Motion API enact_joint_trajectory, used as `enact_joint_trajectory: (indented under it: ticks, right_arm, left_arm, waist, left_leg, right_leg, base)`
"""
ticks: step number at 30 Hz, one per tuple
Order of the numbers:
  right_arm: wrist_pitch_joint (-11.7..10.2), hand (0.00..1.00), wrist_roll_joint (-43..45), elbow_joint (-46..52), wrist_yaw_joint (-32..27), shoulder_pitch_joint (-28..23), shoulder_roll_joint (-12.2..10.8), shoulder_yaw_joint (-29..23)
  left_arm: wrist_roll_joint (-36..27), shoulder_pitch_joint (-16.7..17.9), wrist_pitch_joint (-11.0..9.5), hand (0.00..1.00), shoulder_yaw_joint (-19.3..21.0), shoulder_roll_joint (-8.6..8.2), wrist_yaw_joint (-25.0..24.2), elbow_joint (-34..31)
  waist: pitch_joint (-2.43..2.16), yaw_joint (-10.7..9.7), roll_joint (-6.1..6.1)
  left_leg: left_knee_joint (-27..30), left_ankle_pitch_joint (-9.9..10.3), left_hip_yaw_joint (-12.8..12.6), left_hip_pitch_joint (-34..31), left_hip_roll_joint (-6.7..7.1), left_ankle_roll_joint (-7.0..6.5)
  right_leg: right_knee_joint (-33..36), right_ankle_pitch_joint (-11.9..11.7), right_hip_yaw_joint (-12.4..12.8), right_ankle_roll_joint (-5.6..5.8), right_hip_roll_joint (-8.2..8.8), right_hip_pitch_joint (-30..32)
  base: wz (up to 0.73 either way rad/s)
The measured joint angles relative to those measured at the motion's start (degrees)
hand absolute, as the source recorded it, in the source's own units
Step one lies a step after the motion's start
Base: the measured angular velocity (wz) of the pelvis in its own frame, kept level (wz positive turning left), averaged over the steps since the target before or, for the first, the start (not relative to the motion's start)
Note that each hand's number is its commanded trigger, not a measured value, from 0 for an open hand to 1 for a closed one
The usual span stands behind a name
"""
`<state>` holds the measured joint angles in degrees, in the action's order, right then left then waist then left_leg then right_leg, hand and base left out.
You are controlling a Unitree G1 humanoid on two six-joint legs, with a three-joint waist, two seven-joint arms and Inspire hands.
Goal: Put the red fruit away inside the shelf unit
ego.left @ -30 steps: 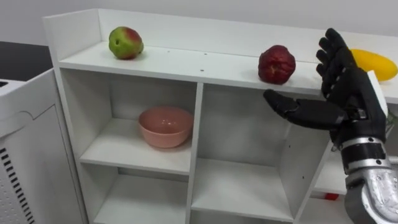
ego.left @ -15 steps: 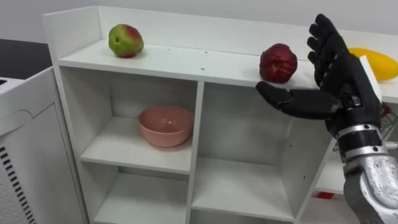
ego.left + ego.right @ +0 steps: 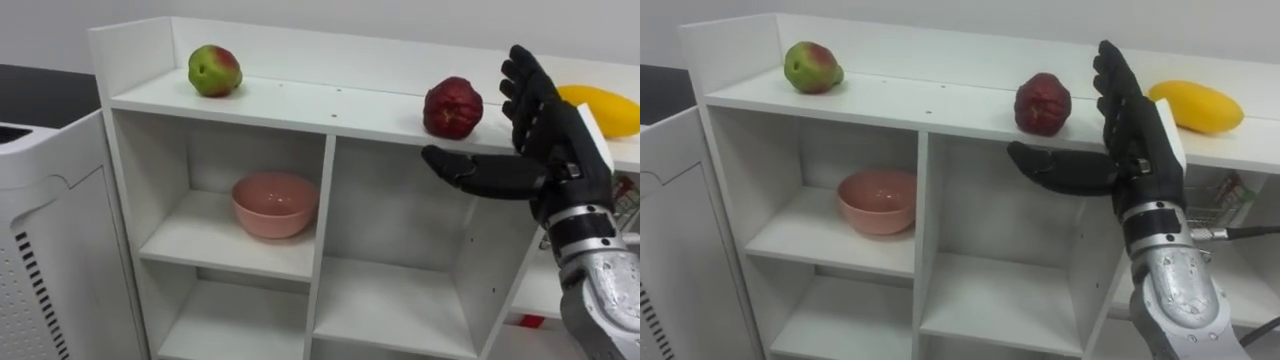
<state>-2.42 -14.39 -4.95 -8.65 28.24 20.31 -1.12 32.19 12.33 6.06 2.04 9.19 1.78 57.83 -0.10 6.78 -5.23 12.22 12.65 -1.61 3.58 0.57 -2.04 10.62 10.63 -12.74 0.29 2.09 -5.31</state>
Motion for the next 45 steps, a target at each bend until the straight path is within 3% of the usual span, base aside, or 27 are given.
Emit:
enact_joint_trajectory:
  ticks: [2, 7, 18, 19, 20, 21, 22, 37, 45]
  right_arm:
    - [0.0, 0.00, -0.4, -0.6, 0.0, 0.0, 0.2, 0.0]
    - [0.0, 0.00, -0.4, -0.9, 0.1, 0.0, 0.2, 0.2]
    - [0.0, 0.00, -0.8, -1.4, 2.0, 3.1, 0.4, 2.5]
    - [0.0, 0.09, -0.8, -1.4, 2.2, 3.3, 0.4, 2.6]
    - [0.0, 0.26, -0.8, -1.4, 2.4, 3.4, 0.4, 2.7]
    - [0.0, 0.88, -0.8, -1.4, 2.5, 3.5, 0.4, 2.8]
    - [0.1, 1.00, -0.8, -1.4, 2.6, 3.6, 0.4, 3.1]
    - [0.8, 1.00, 1.5, -1.4, 3.8, 4.6, 0.4, 3.8]
    - [0.8, 1.00, 1.2, -2.6, 4.5, 5.4, 0.7, 4.1]
  left_arm:
    - [0.0, 0.0, 0.0, 0.00, 0.0, 0.30, 0.1, 0.0]
    - [0.0, 0.0, 0.2, 0.00, 0.0, 0.51, 0.1, -0.9]
    - [0.0, -0.1, 0.3, 0.00, -0.1, 0.50, 0.2, -1.2]
    - [0.0, -0.1, 0.4, 0.00, -0.1, 0.50, 0.2, -1.3]
    - [0.0, -0.1, 0.6, 0.00, -0.1, 0.50, 0.2, -1.4]
    - [0.0, -0.1, 0.7, 0.00, -0.1, 0.50, 0.2, -1.5]
    - [0.0, -0.1, 0.9, 0.00, -0.1, 0.50, 0.2, -1.7]
    - [0.0, 1.0, 1.6, 0.00, 0.0, 0.46, 0.3, -2.7]
    - [0.0, 0.8, 1.5, 0.00, 0.0, 0.45, 0.5, -2.7]
  waist:
    - [0.20, 0.0, -0.57]
    - [0.12, 0.0, -0.88]
    - [0.30, 0.2, -0.49]
    - [0.30, 0.2, -0.49]
    - [0.30, 0.2, -0.48]
    - [0.30, 0.2, -0.48]
    - [0.29, 0.3, -0.48]
    - [-0.04, 1.4, -0.59]
    - [0.15, 1.1, -0.48]
  left_leg:
    - [0.1, 0.0, 0.0, 0.1, -0.11, 0.00]
    - [0.0, 0.0, -0.1, -0.4, -0.13, 0.01]
    - [-0.5, 0.0, -0.6, 0.0, 0.08, 0.02]
    - [-0.5, 0.0, -0.6, 0.0, 0.09, 0.02]
    - [-0.5, 0.0, -0.6, 0.0, 0.09, 0.02]
    - [-0.5, 0.0, -0.6, 0.0, 0.09, 0.02]
    - [-0.5, 0.0, -0.6, 0.0, 0.08, 0.02]
    - [-0.5, 0.0, -0.6, 0.0, 0.09, 0.02]
    - [-0.4, 0.0, 0.2, 0.1, 0.06, 0.02]
  right_leg:
    - [0.0, 0.0, 0.0, 0.00, -0.01, -0.2]
    - [0.1, 0.0, 0.0, -0.03, -0.02, 0.2]
    - [0.0, 0.0, -0.1, -0.04, -0.12, 0.4]
    - [0.0, 0.0, -0.1, -0.04, -0.11, 0.4]
    - [0.0, 0.0, -0.1, -0.04, -0.11, 0.4]
    - [0.0, 0.0, -0.1, -0.04, -0.11, 0.4]
    - [0.0, 0.0, -0.1, -0.04, -0.11, 0.4]
    - [0.0, 0.0, -0.4, -0.04, -0.07, 0.1]
    - [-0.1, 0.0, -1.7, -0.04, 0.10, -0.3]
  base:
    - [0.00]
    - [0.00]
    - [-0.02]
    - [0.00]
    - [0.00]
    - [0.00]
    - [0.00]
    - [0.00]
    - [0.04]
